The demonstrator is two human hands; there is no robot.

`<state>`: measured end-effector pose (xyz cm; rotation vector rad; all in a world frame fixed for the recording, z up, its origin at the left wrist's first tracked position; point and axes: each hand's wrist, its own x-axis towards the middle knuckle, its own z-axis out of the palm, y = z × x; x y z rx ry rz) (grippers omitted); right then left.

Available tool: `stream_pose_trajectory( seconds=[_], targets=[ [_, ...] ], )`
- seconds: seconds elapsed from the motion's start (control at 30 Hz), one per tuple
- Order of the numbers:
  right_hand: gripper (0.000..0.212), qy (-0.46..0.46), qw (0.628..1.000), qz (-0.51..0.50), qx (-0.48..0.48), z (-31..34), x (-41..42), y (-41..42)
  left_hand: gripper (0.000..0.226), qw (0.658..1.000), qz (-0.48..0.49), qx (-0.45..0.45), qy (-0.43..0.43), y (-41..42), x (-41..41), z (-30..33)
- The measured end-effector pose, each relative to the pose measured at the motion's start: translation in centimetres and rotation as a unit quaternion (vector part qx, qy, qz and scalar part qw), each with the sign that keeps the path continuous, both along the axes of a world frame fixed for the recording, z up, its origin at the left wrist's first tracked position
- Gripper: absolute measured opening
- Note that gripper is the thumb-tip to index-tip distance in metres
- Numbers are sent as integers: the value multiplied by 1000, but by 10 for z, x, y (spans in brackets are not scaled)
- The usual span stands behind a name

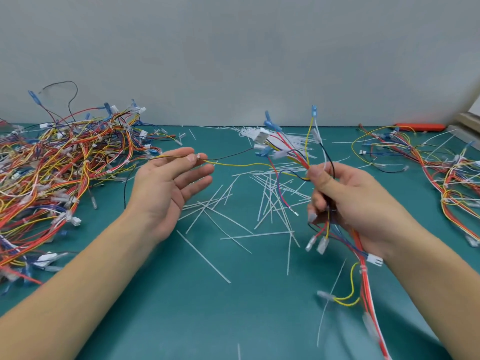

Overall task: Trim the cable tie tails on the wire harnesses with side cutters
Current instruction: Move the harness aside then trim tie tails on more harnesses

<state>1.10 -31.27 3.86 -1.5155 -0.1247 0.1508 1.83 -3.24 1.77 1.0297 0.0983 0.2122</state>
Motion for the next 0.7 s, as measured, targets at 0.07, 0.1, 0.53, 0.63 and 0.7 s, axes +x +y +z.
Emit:
stream_pose_trajectory(
  seconds=[0.07, 0.1, 0.53, 0.63, 0.7],
  targets=[
    [27, -8, 1000, -3, 27, 0, 3, -3, 12, 1000, 5, -1, 2, 0, 0, 0],
    [22, -7, 999, -1, 43, 0, 4, -4, 12, 1000, 9, 0, 4, 0, 0, 0],
    [23, 147, 969, -28, 195, 4, 15, -10, 21, 994, -82, 62, -41, -7, -9, 6],
    [23, 173, 958, -48, 223, 3, 17, -11, 22, 993, -85, 58, -54, -8, -11, 8],
    [24, 181, 954, -59, 233, 4, 17, -12, 20, 994, -76, 50, -53, -8, -11, 9]
  ],
)
